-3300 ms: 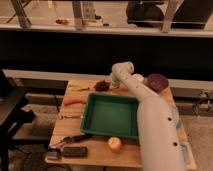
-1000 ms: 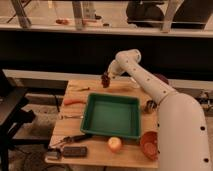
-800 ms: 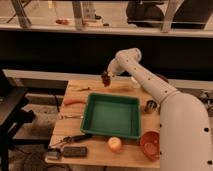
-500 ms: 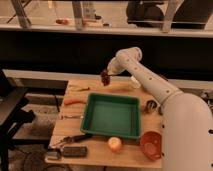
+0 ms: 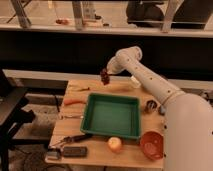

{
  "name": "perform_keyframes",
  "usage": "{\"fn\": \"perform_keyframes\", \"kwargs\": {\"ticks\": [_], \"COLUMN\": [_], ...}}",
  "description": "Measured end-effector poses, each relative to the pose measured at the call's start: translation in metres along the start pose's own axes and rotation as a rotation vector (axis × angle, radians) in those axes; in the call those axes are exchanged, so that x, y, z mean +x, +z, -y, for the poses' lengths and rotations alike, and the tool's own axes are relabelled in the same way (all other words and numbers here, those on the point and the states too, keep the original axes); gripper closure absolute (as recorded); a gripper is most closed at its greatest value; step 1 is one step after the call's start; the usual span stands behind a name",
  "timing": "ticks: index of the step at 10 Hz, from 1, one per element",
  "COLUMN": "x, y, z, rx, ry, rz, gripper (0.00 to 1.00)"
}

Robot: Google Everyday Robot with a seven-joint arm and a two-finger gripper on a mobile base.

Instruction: Place grapes in table surface

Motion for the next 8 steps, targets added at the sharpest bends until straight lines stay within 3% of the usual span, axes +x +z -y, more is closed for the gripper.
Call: {"fn": "perform_keyframes", "kwargs": {"ticks": [4,8], "x": [-0.002,0.002], "y": [0.001,0.021], "z": [-0.001,-0.019], "rx": [-0.001,-0.034], "ry": [-0.004,0.0], "rz": [0.0,-0.012], "gripper": [1.0,1.0]}}
